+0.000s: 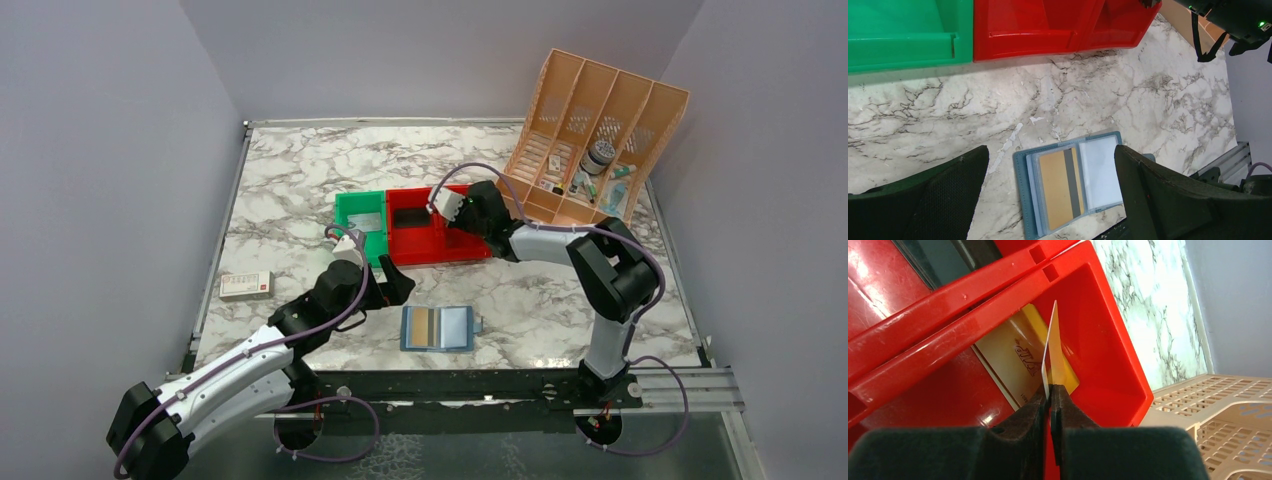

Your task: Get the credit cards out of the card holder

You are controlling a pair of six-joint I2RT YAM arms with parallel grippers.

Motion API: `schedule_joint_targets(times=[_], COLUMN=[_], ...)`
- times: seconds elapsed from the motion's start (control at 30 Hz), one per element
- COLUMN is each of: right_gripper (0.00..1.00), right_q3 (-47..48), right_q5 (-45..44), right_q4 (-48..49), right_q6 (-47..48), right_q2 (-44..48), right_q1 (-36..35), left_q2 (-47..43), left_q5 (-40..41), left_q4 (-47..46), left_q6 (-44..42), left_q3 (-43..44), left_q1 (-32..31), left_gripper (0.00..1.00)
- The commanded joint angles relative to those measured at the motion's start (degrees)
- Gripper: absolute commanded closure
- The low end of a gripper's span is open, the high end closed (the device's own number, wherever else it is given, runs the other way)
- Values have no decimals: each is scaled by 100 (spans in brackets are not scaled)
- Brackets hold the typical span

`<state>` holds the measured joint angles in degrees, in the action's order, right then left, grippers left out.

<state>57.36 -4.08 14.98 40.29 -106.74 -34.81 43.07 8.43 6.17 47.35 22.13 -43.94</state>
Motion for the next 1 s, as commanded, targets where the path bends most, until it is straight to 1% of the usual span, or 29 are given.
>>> schedule_joint_targets(times=[0.0, 0.2, 0.3, 0.63, 0.73, 0.97], right_gripper=[90, 86, 80, 77, 74, 72], right_q3=[132, 305, 424, 434, 442, 488], right_q5=[-20, 40, 70, 65, 61, 56], right_q4=[-296, -480, -657, -758, -769, -791], right_q6=[183, 146, 134, 137, 97, 29], right_q2=[-225, -293, -350, -372, -384, -405], right_q1=[-26, -26, -26, -26, -26, -24], left_q2=[-28, 50, 74, 130, 134, 109], left_q5=[35, -60, -77, -77, -87, -96], left_q4=[2, -66, -87, -55, -63, -52], left_q6=[-102, -112, -112, -112, -112, -128], left_q3=[92, 100, 92, 116, 116, 109], left_q1=[22, 26, 26, 26, 26, 26], left_gripper=[1, 1, 1, 1, 1, 1])
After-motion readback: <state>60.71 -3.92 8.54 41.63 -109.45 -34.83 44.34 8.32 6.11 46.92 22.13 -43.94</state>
